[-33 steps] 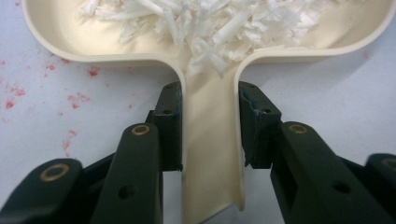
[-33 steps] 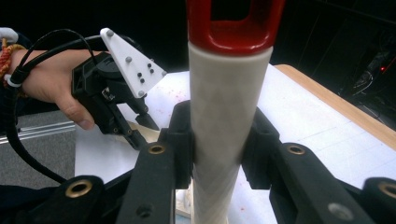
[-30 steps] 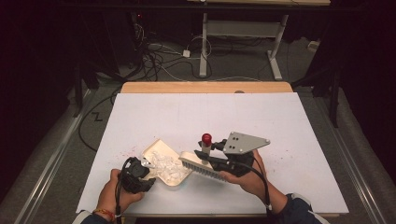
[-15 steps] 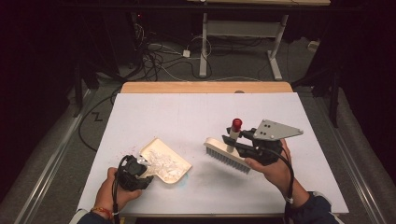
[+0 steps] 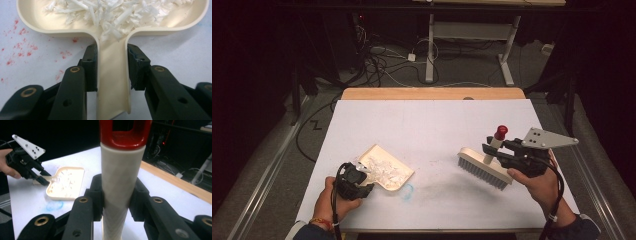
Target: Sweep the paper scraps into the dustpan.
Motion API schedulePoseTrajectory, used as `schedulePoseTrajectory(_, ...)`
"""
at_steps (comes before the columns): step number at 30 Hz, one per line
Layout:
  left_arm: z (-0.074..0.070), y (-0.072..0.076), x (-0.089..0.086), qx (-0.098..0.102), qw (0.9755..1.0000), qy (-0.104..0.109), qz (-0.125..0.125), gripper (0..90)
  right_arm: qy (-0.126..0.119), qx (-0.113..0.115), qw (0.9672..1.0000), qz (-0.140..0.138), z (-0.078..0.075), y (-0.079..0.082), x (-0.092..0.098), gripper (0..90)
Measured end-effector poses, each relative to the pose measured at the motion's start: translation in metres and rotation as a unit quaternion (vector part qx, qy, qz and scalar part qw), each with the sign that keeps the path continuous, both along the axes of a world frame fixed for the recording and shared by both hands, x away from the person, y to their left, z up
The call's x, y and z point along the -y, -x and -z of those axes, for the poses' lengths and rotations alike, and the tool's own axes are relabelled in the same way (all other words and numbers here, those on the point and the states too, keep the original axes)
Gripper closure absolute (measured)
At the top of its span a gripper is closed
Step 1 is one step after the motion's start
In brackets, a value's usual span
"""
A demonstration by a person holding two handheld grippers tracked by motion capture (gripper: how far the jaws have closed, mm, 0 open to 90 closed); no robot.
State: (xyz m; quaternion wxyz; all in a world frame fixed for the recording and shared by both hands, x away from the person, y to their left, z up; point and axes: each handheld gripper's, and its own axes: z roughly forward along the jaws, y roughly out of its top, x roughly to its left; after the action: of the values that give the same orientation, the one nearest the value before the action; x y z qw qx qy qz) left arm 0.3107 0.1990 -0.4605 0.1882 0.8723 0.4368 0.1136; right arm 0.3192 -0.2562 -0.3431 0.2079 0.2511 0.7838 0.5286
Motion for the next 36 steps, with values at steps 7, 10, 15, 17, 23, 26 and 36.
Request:
schedulePoseTrajectory(7, -0.001, -0.003, 0.004, 0.003, 1.0000, -0.002, 0.002, 62.6, 0.012, -0.001, 0.9998, 0.015, 0.004, 0.005, 0.011, 69.8)
schedulePoseTrajectory(10, 0.000, -0.004, 0.006, 0.004, 1.0000, -0.001, 0.003, 62.6, 0.015, -0.003, 0.9999, 0.007, 0.002, 0.007, 0.013, 69.8)
schedulePoseTrajectory(15, 0.002, -0.009, 0.008, 0.006, 0.9999, 0.003, -0.009, 62.0, 0.030, -0.023, 0.9987, -0.035, -0.003, 0.013, 0.016, 69.8)
schedulePoseTrajectory(17, 0.003, -0.012, 0.008, 0.014, 0.9996, 0.007, -0.022, 61.6, 0.031, -0.029, 0.9982, -0.043, -0.004, 0.015, 0.018, 69.8)
schedulePoseTrajectory(23, 0.001, -0.024, 0.007, 0.030, 0.9980, 0.019, -0.053, 62.2, 0.029, -0.045, 0.9970, -0.057, -0.002, 0.018, 0.023, 69.8)
schedulePoseTrajectory(26, 0.001, -0.031, 0.008, 0.034, 0.9973, 0.020, -0.062, 62.2, 0.032, -0.052, 0.9969, -0.050, 0.001, 0.019, 0.025, 69.7)
schedulePoseTrajectory(36, 0.005, -0.048, 0.019, 0.037, 0.9955, 0.036, -0.079, 56.9, 0.054, -0.080, 0.9944, -0.043, 0.012, 0.011, 0.025, 69.7)
